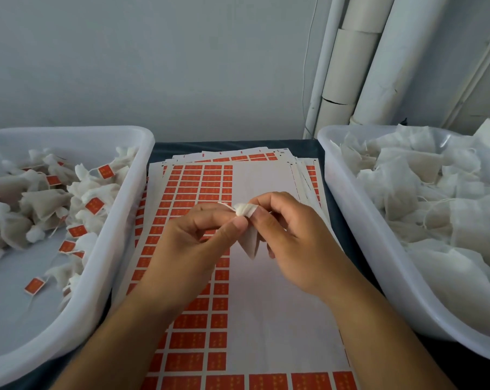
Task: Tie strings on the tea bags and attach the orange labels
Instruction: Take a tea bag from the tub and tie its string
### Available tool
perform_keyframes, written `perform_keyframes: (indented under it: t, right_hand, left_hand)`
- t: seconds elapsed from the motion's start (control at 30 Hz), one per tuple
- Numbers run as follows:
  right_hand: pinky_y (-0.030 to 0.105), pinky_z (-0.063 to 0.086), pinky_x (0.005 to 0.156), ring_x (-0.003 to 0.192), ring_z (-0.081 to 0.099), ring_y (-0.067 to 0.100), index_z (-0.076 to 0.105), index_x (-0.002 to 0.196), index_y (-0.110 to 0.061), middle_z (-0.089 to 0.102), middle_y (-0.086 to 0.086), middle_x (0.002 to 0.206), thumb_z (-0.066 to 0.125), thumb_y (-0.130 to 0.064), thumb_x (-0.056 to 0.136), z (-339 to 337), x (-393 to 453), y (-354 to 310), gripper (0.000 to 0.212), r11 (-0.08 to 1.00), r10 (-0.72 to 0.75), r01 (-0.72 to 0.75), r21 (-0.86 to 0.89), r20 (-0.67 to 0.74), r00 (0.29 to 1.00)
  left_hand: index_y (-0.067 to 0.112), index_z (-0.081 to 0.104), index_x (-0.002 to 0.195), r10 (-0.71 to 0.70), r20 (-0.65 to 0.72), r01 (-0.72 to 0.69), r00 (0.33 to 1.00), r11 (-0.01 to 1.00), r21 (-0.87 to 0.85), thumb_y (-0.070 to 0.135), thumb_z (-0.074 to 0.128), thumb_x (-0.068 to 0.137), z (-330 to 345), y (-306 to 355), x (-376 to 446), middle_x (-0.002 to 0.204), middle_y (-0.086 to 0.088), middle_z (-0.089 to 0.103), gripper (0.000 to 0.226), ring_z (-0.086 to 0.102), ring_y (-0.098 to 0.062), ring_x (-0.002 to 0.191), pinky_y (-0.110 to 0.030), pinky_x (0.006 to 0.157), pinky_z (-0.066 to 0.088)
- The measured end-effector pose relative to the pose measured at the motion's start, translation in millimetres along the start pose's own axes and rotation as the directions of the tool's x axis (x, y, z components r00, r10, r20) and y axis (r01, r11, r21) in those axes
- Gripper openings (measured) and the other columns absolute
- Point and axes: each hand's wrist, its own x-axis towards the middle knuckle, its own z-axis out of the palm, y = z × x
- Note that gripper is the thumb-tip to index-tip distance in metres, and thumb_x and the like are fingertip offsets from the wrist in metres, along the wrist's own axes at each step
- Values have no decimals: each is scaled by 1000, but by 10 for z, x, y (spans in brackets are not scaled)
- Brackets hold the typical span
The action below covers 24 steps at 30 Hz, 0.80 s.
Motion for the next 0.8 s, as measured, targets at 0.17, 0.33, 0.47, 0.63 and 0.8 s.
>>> perform_keyframes:
  t: [0.17,0.33,0.47,0.63,0.8]
  right_hand:
    - [16,52,65,76,66,6,70,98,-31,69,-14,80,51,-46,102,-23,8,28,25,961,113,-128,246,72,991]
    - [40,56,81,95,65,23,76,100,-20,71,8,97,53,-39,105,-16,9,42,30,820,228,-289,493,181,957]
    - [49,46,88,100,52,31,73,114,-8,62,18,103,58,-34,101,-19,7,53,33,675,257,-381,632,283,924]
    - [63,41,111,126,59,43,77,111,-19,61,24,132,59,-32,101,-18,-1,78,25,597,284,-442,670,339,897]
    - [57,50,102,104,61,29,79,107,-18,70,18,111,60,-32,102,24,27,83,24,641,315,-439,629,305,899]
  left_hand:
    - [35,80,85,11,-74,-11,997,1000,-2,49,68,77,-13,6,-1,93,9,76,20,71,-13,93,-15,75,56]
    - [33,78,89,15,-70,-13,997,999,33,57,63,77,6,20,-10,93,10,74,30,70,-13,93,-23,79,55]
    - [32,77,88,13,-82,-9,997,999,51,56,62,80,-15,17,3,94,10,73,29,70,-13,91,-22,74,56]
    - [36,72,85,91,-127,-67,988,980,188,62,59,78,30,8,-1,91,17,68,30,66,-6,92,-15,70,55]
    - [43,64,85,253,-256,-139,933,909,393,57,63,78,77,-27,2,97,22,59,16,61,-6,90,-12,68,54]
